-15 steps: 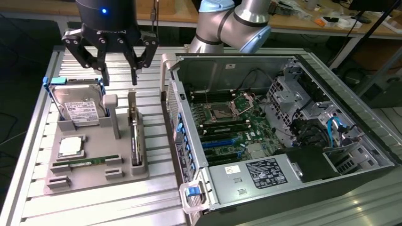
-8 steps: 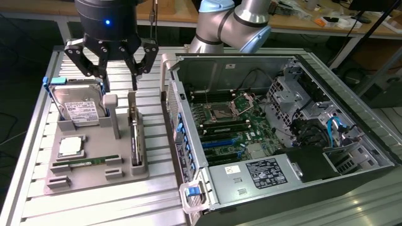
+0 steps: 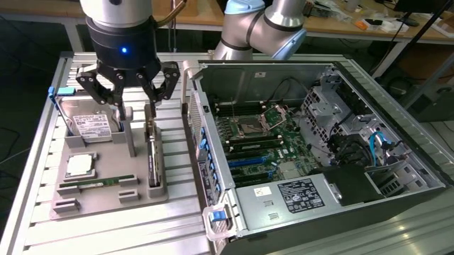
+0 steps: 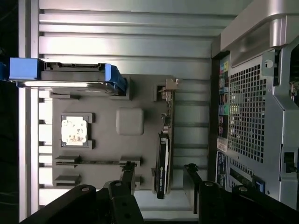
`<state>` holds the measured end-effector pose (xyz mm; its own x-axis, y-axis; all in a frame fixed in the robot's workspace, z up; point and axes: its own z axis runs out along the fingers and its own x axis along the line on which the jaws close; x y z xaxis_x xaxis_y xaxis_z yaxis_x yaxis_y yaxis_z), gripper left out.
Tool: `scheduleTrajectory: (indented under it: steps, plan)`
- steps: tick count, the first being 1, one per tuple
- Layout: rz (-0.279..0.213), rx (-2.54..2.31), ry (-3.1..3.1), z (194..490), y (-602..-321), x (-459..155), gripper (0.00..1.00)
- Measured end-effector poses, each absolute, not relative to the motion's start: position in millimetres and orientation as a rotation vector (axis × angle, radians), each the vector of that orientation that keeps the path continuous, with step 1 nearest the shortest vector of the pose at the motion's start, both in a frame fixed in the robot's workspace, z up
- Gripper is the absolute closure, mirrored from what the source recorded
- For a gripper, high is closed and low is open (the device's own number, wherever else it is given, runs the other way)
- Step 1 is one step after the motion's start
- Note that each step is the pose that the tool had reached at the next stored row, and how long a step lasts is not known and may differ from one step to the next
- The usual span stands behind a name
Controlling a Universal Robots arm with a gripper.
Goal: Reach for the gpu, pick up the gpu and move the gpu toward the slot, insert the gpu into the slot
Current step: 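Pick up the gpu and move the gpu toward the slot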
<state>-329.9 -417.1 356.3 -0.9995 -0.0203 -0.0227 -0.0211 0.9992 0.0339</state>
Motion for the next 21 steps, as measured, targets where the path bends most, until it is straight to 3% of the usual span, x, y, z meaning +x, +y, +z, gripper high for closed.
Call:
scheduleTrajectory:
  steps: [21]
  plan:
    - [0.052,-0.022,3.119,315.5,-426.2,-319.4,0.46]
